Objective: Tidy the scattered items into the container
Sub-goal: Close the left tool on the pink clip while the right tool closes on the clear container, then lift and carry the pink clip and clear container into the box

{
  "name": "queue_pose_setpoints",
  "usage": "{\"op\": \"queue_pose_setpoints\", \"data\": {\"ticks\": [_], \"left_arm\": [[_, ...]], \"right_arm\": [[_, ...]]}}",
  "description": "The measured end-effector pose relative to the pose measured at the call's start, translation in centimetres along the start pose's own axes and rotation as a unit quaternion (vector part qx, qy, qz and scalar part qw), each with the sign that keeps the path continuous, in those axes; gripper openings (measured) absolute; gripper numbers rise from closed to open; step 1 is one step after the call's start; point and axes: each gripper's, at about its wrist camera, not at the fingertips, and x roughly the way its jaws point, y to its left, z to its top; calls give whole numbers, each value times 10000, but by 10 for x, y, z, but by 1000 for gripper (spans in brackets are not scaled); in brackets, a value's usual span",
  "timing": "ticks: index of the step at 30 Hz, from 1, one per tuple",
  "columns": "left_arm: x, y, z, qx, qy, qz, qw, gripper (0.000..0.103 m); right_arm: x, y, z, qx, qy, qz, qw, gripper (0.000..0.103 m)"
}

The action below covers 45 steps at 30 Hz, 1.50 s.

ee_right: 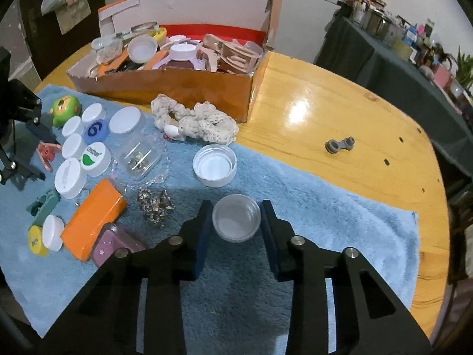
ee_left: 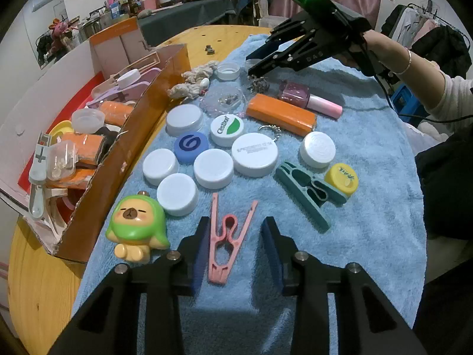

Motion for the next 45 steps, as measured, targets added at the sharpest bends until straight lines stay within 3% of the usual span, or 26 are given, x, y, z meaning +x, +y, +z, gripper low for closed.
{"op": "queue_pose_setpoints", "data": {"ticks": [2, 11, 17, 28, 35, 39, 45], "left_arm": [[0, 0, 0, -6, -15, -2, 10000, 28], [-4, -1, -1, -120, -34, 77, 9999, 28], [-8, -3, 2, -204, -113, 329, 9992, 28], [-37, -7, 13, -630, -675, 851, 9921, 28], [-54, -5, 27, -1118, -848, 1538, 9781, 28], [-61, 1, 32, -1595, -917, 1674, 9686, 28], [-76, 12, 42, -2407, -1088, 1911, 9454, 28]], "right_arm": [[0, 3, 0, -67, -25, -125, 9999, 30], [-8, 1, 2, 11, -130, -63, 9999, 30], [-19, -1, 3, 83, -241, -42, 9997, 30], [-41, 5, 7, 129, -481, -20, 9988, 30], [-60, 16, 19, 75, -676, 32, 9977, 30], [-73, 24, 29, 76, -845, 94, 9964, 30], [-92, 36, 46, 103, -1062, 145, 9942, 30]]}}
